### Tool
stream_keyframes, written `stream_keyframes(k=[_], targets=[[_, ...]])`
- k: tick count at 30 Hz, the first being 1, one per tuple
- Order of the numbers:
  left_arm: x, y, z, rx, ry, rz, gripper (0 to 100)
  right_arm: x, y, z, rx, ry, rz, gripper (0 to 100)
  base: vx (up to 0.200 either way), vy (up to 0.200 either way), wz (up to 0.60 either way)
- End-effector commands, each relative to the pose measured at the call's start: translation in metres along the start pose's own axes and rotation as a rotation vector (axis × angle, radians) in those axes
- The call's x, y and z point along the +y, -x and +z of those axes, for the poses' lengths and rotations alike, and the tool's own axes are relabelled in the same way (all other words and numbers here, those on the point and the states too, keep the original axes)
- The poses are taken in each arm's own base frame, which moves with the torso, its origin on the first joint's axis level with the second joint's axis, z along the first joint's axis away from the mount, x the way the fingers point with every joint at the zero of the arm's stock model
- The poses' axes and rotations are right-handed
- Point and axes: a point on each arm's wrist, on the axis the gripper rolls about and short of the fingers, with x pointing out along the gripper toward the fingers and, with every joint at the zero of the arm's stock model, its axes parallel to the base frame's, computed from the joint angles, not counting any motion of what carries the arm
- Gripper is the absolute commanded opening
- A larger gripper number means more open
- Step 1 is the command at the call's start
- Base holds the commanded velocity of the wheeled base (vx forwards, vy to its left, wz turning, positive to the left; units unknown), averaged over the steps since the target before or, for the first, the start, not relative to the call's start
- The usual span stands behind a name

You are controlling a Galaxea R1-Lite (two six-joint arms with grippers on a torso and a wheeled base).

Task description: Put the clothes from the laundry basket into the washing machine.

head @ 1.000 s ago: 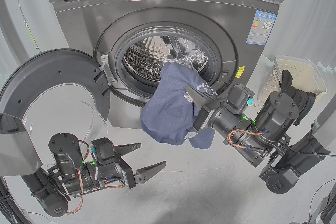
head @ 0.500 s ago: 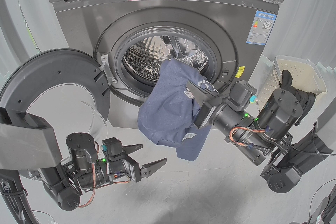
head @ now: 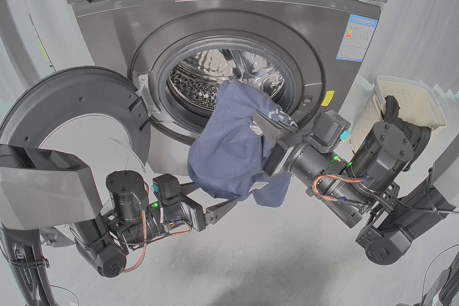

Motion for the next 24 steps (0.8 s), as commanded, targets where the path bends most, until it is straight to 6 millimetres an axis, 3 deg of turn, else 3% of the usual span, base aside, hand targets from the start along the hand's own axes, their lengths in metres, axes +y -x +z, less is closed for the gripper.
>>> stream_keyframes(k=[1, 9, 14, 24], targets=[[0.000, -0.002, 0.004, -0.018, -0.003, -0.004, 100, 0.000, 0.000, 0.000, 0.001, -0.001, 0.001, 0, 0.000, 0.000, 0.00], [-0.014, 0.008, 0.022, -0.068, -0.012, -0.034, 100, 0.000, 0.000, -0.002, 0.004, 0.000, 0.000, 0, 0.000, 0.000, 0.00], [-0.035, 0.030, 0.039, -0.105, 0.025, -0.084, 100, -0.001, -0.002, -0.001, -0.001, 0.000, -0.002, 0, 0.000, 0.000, 0.00], [-0.035, 0.036, 0.034, -0.081, 0.030, -0.077, 100, -0.002, -0.003, -0.001, -0.003, 0.001, -0.007, 0, 0.000, 0.000, 0.00]])
